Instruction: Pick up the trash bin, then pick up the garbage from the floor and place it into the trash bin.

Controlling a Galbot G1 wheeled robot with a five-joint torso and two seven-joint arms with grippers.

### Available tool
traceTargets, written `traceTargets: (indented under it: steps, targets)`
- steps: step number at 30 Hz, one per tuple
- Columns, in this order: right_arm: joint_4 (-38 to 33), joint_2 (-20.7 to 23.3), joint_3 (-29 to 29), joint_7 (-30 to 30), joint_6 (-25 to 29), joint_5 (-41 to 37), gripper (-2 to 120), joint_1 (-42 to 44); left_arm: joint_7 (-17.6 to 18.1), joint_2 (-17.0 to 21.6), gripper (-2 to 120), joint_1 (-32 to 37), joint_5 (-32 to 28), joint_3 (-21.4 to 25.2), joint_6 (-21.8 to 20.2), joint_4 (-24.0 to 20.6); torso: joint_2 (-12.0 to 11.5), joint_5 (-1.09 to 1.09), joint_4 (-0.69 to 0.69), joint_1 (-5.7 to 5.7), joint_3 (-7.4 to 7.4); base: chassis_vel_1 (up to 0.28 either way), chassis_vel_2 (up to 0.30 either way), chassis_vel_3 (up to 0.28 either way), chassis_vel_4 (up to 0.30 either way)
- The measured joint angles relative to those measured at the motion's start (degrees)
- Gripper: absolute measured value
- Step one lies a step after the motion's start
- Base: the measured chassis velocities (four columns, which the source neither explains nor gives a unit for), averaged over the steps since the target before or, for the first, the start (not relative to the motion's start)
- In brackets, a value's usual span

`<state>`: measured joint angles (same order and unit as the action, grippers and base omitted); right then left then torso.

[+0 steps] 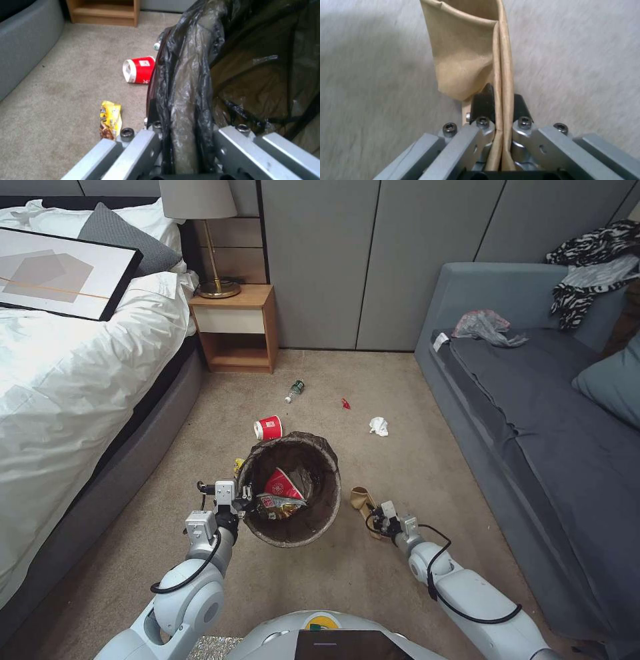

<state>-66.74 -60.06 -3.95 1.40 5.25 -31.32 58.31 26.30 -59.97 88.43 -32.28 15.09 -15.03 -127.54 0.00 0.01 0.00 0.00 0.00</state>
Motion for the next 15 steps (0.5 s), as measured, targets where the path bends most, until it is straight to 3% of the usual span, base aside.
traceTargets:
  steps: [9,15]
  targets:
    - [-10.84,1.82,5.69,-6.93,-1.2,-0.19,0,1.25,-0.01,-0.19,2,-0.03,0.02,-0.37,-0.02,-0.02,0.0,-0.01,0.0,0.0,0.0,0.0,0.0,0.0,0.0]
    - [-17.01,2.69,9.32,-11.42,1.09,0.37,0,1.46,-0.06,-0.12,2,0.06,0.0,-0.76,-0.15,0.16,0.0,-0.02,0.0,0.0,0.0,0.0,0.0,0.0,0.0]
